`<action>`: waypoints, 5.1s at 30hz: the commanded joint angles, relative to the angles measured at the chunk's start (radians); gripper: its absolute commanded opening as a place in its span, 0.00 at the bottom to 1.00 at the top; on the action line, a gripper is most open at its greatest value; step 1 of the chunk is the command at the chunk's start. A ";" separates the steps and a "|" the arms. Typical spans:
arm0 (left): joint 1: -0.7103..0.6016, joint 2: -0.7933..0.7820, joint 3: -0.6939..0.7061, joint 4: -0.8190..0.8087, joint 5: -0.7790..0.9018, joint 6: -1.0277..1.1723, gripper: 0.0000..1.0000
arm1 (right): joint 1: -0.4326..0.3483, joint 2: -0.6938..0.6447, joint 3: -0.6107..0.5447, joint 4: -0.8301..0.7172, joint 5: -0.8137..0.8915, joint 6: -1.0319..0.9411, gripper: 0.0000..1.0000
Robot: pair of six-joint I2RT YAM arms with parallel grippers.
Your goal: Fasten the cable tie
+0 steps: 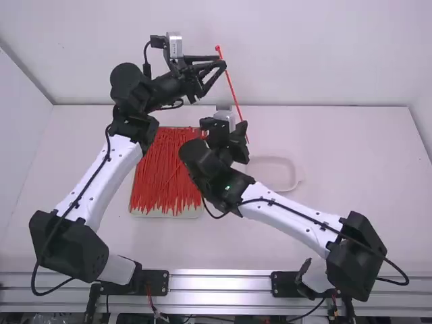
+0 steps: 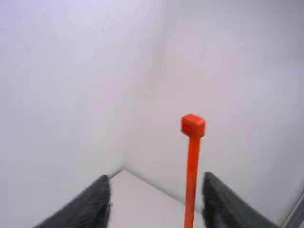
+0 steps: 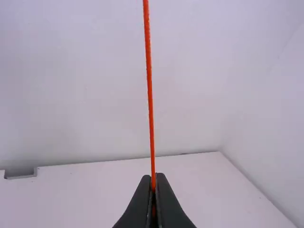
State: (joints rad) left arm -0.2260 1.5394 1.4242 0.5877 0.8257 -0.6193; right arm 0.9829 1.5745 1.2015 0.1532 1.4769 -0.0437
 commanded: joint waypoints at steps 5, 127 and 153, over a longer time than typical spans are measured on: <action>-0.002 0.000 0.024 0.000 -0.008 -0.020 0.08 | 0.016 0.005 0.036 0.000 0.012 0.009 0.00; -0.009 0.003 0.024 0.114 0.491 0.024 0.02 | -0.727 -0.174 0.028 0.129 -2.733 0.088 0.13; 0.006 0.003 0.024 0.285 0.432 -0.073 0.35 | -0.747 -0.175 0.028 0.192 -2.733 0.137 0.00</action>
State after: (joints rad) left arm -0.2226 1.5410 1.4242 0.8646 1.2770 -0.6765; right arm 0.2348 1.4006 1.2068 0.3405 -1.2491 0.0841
